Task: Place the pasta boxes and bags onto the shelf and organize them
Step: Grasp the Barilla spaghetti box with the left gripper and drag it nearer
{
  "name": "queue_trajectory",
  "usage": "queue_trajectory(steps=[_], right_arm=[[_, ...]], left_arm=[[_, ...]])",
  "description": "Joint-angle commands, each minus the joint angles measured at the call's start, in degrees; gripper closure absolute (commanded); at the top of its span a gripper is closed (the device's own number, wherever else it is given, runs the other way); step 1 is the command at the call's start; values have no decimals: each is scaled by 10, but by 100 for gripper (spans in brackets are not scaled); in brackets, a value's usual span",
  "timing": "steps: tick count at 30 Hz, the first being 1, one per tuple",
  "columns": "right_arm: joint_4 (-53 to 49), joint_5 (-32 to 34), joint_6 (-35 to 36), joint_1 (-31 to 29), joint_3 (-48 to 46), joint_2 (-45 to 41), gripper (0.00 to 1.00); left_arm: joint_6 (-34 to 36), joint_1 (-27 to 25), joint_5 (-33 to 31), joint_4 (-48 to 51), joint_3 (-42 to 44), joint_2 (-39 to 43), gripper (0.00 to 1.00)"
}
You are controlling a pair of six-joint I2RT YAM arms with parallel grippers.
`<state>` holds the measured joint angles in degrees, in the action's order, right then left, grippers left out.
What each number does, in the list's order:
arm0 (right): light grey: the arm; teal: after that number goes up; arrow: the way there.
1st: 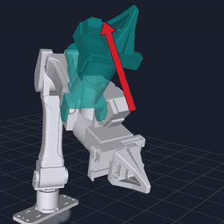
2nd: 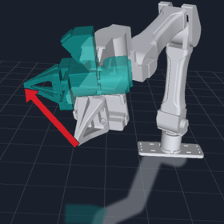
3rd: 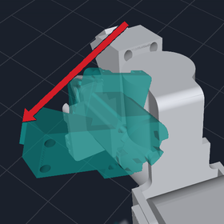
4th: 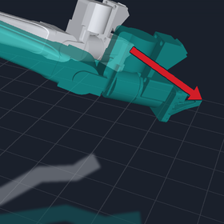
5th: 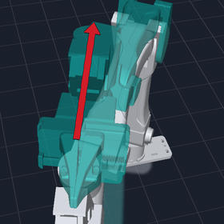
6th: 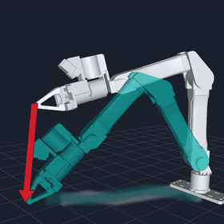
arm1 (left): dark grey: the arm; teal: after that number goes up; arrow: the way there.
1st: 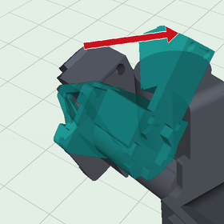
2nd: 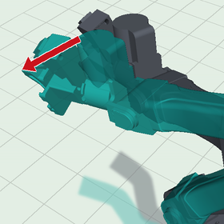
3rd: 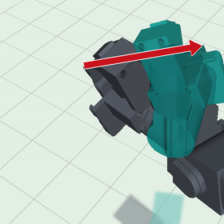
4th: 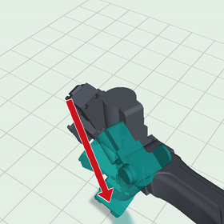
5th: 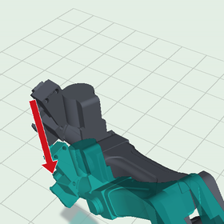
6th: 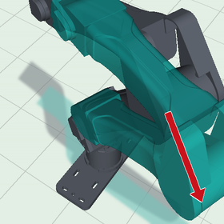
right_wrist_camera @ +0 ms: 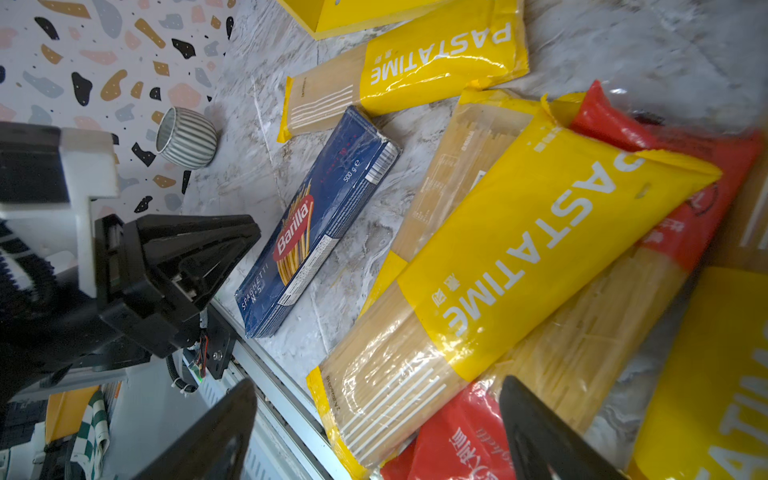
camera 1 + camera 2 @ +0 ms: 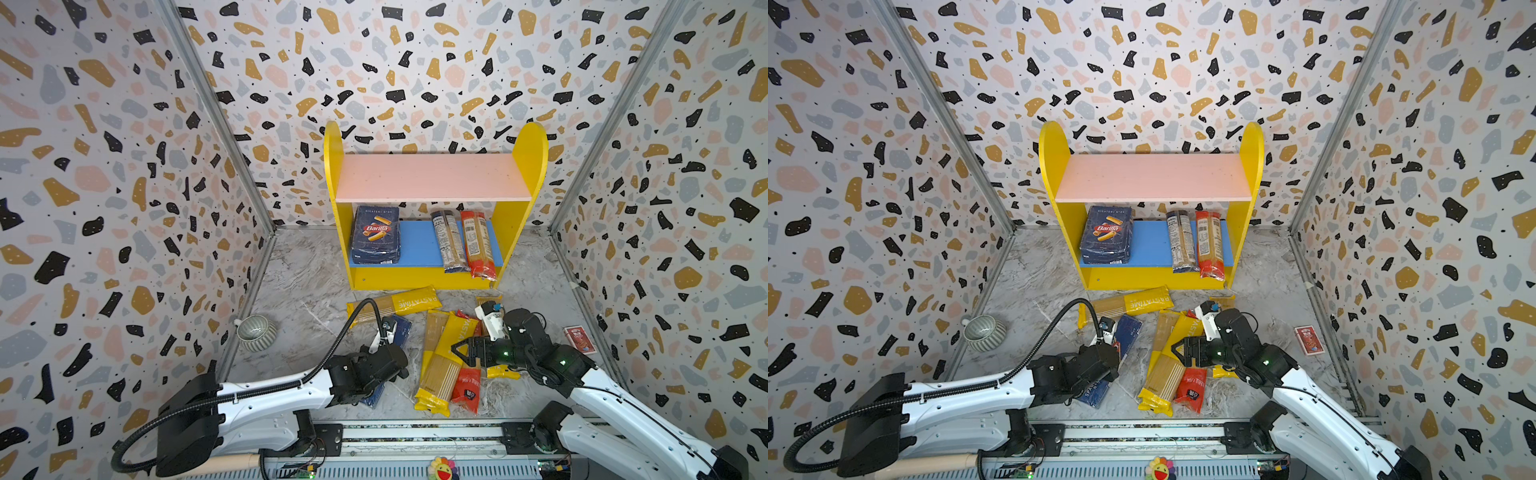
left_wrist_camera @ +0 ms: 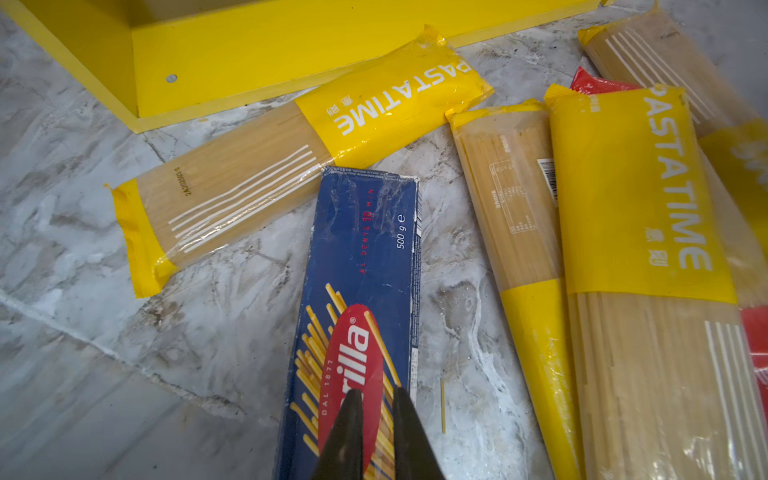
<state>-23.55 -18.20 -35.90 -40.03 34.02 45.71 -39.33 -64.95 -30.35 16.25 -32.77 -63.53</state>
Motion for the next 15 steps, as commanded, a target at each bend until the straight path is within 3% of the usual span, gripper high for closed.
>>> queue_trajectory(steps=[1,2,6,15], right_arm=[[5,27,-10,-42,19,19,9],[4,40,-13,-55,22,27,9],[15,47,-18,-67,25,41,9],[8,47,-16,-67,26,33,9]], left_arm=[[-42,5,-41,23,22,24,75],[-55,8,-44,29,30,32,67],[-109,19,-45,42,64,45,52],[-179,66,-1,-1,151,78,48]])
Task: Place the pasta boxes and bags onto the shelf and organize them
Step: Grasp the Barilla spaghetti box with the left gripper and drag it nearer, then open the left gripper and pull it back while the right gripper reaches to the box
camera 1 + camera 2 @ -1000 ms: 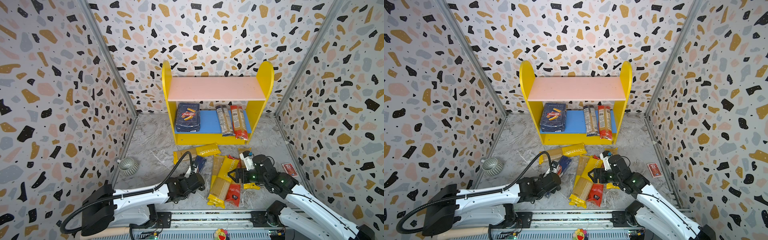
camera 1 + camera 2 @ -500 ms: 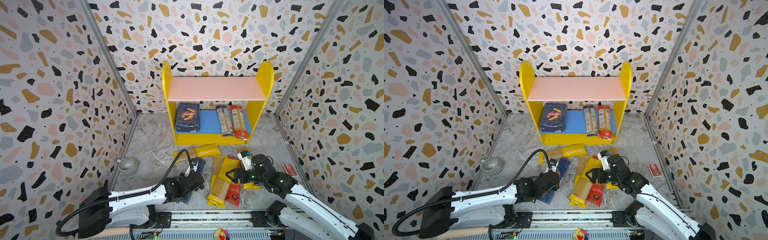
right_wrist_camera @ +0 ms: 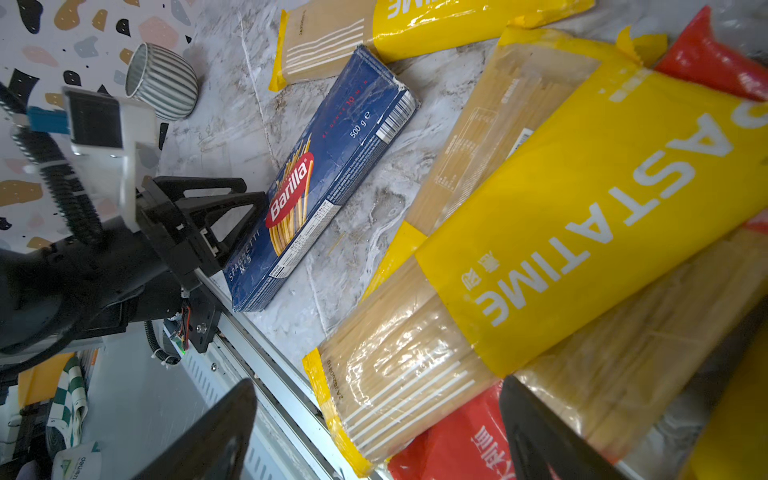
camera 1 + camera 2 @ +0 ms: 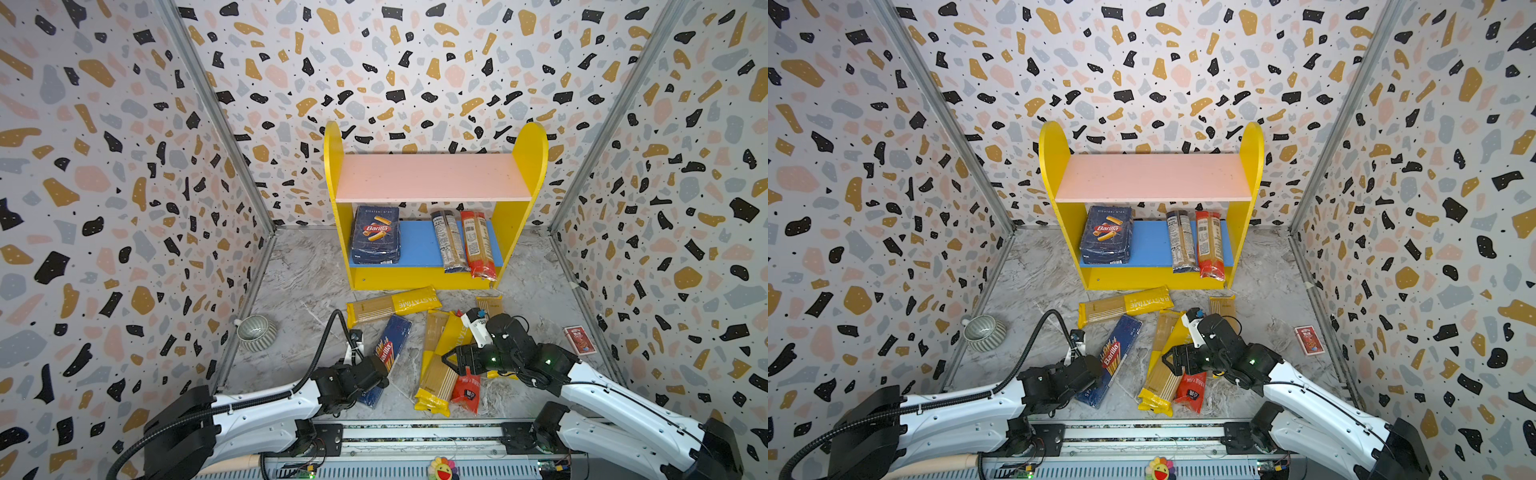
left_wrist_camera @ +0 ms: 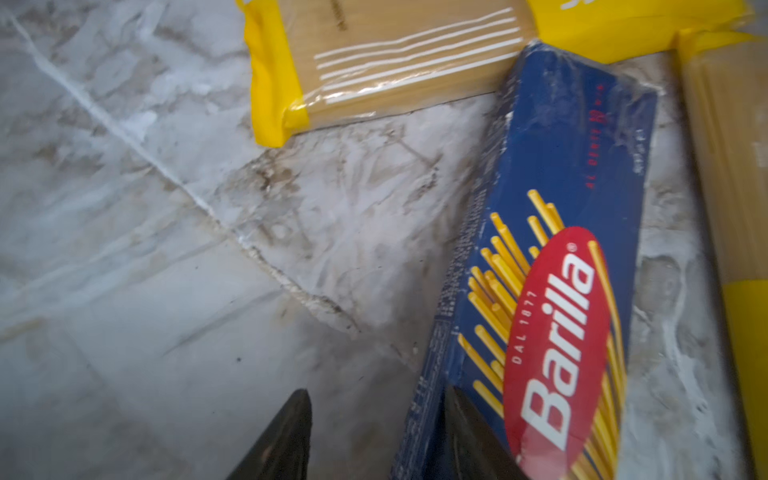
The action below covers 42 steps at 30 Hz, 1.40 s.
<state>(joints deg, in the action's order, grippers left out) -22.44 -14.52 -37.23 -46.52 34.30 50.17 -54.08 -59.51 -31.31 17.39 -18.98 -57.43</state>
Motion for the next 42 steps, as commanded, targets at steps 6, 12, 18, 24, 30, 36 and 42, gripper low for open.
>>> queue_trajectory(steps=[6,12,18,24,30,36,42], right_arm=[[-1,5,-3,-2,19,-14,9],[-1,3,-6,-4,15,-16,9],[-21,31,-15,-34,19,-20,9],[-31,110,-70,-140,20,-6,8],[-40,192,-126,-244,38,42,8],[-45,254,-163,-315,77,113,8],[-64,309,-185,-368,168,245,7]], left_arm=[[-44,17,55,-51,36,26,50],[-46,17,128,-124,44,-18,58],[-45,17,142,-164,31,-48,62],[-29,17,147,-196,-6,-87,63],[-13,15,187,-243,-26,-101,64],[-6,13,118,-103,-29,51,53],[-11,13,49,78,-41,233,20]])
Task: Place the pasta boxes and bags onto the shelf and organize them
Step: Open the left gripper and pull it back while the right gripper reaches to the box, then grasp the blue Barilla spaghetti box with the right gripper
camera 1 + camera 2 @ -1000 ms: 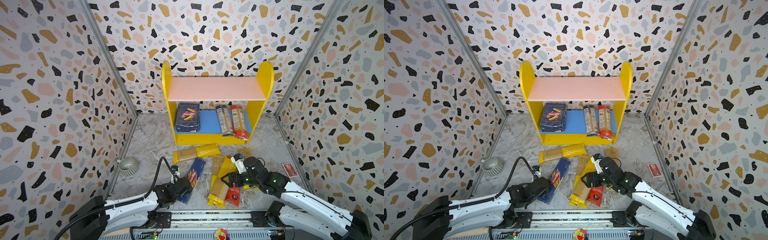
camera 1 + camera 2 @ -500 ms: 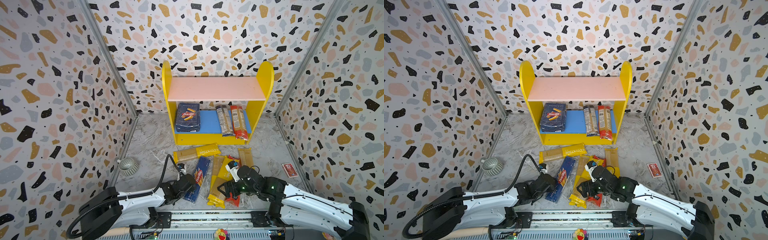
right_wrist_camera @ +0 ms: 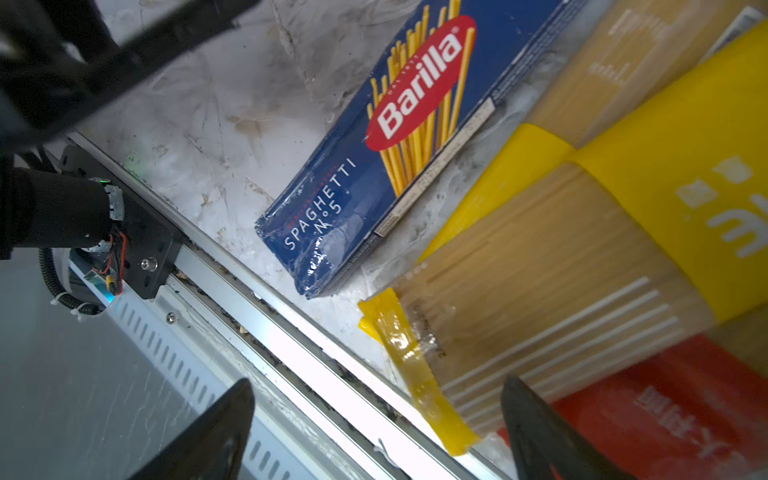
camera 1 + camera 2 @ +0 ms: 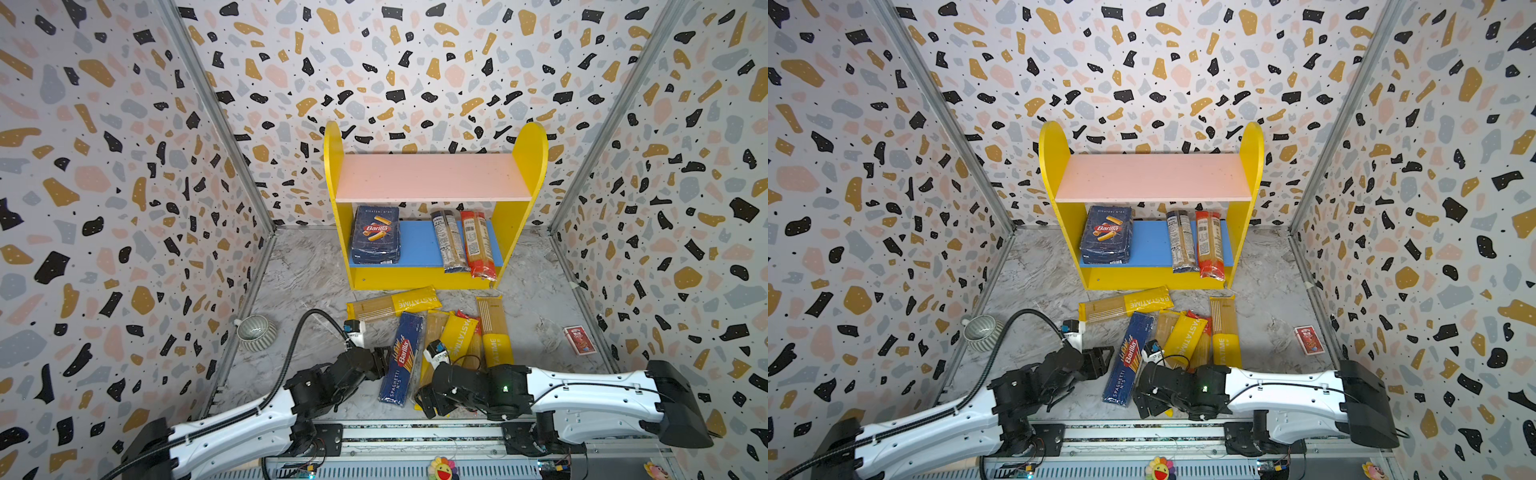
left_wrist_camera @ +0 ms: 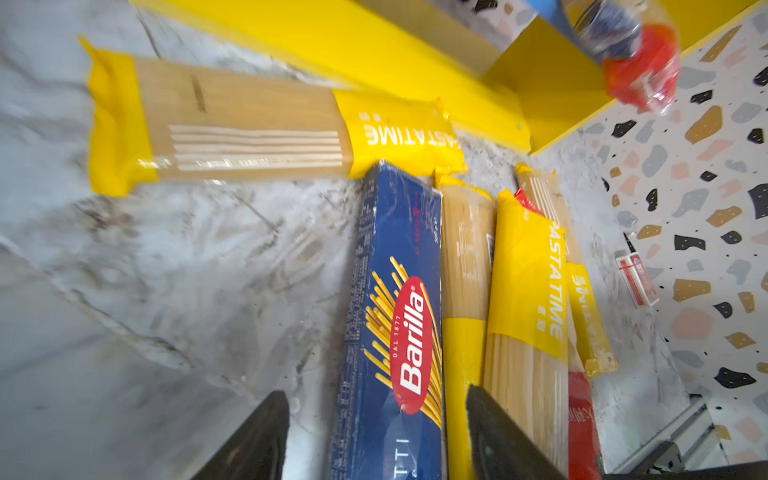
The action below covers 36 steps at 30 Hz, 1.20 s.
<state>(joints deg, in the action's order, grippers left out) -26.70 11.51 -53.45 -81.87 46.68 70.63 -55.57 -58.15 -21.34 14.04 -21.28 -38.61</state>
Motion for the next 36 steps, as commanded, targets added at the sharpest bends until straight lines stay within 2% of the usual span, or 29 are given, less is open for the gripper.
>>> queue_trajectory(steps=[1,3,5,12,19,27,36], right_arm=[[-25,52,-29,-17,61,67,7],[-22,49,-33,-18,87,109,6],[-17,47,-39,-18,113,149,6],[-39,43,-56,-2,185,252,6],[-33,31,-76,26,204,306,6],[-6,4,-75,44,208,351,6],[2,-1,-85,45,218,357,6]], left_arm=[[0,0,-60,140,-24,67,12],[-11,-2,-71,176,-31,100,0],[-24,-2,-69,176,-28,123,0],[-72,-2,-156,253,-81,150,1],[-77,-2,-227,312,-147,158,1],[-77,-2,-229,316,-148,165,1],[-70,-2,-230,314,-152,185,0]])
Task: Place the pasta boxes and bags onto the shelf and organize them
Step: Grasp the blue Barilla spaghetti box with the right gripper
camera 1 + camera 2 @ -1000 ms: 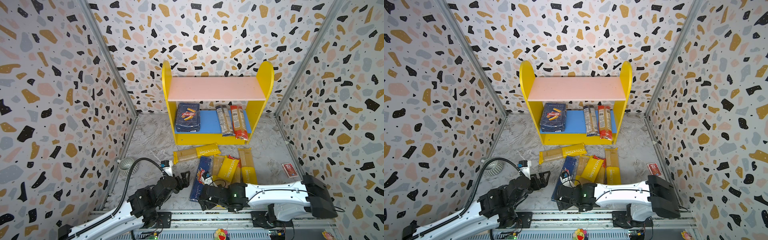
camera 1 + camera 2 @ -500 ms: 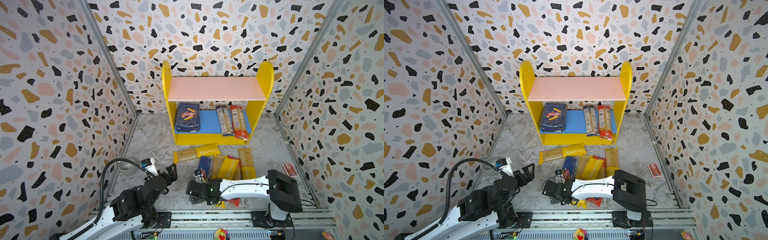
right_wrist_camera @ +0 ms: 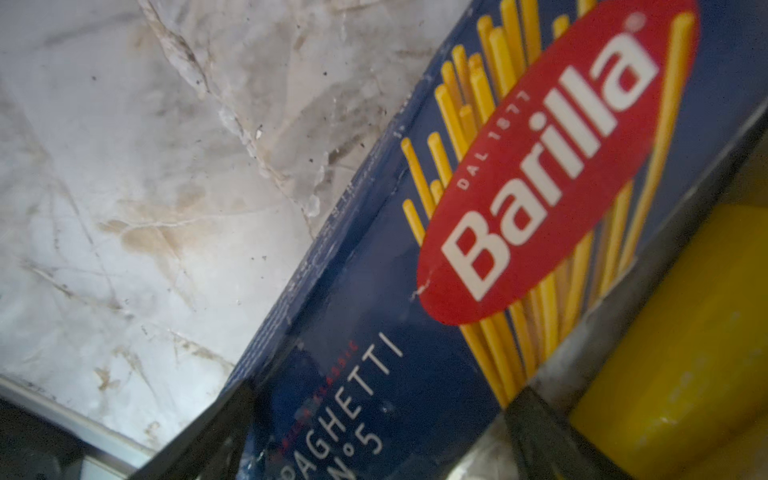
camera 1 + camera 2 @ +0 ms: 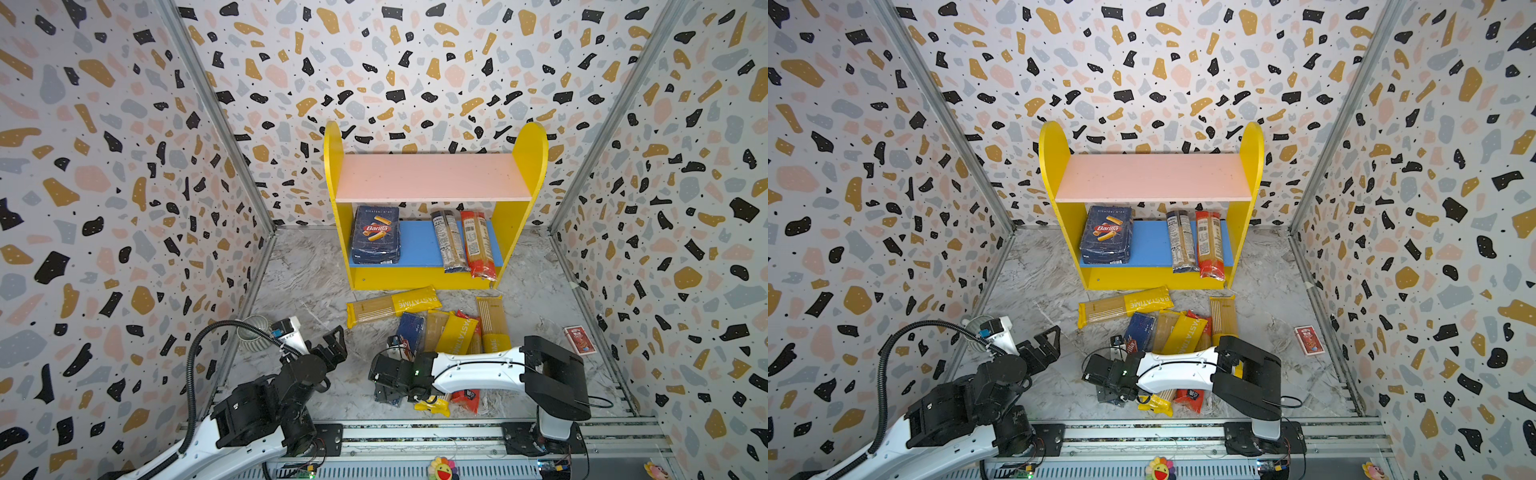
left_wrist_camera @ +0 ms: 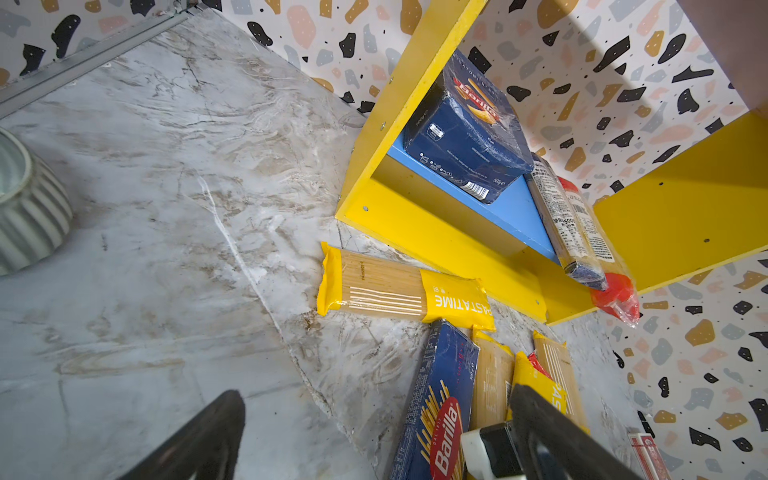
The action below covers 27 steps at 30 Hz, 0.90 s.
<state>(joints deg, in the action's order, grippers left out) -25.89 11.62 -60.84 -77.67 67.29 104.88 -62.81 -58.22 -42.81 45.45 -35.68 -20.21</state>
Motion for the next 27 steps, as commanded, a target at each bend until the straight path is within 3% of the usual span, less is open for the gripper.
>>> queue_trajectory(steps=[1,20,27], right_arm=[[-8,-5,-15,4,15,19,6],[-6,19,-79,-16,38,-20,1],[-77,28,-92,-12,93,46,1]], left_arm=[[3,-1,-13,-1,-8,-1,1],[49,-1,-6,-9,-28,8,0],[52,-1,-2,-12,-27,16,0]])
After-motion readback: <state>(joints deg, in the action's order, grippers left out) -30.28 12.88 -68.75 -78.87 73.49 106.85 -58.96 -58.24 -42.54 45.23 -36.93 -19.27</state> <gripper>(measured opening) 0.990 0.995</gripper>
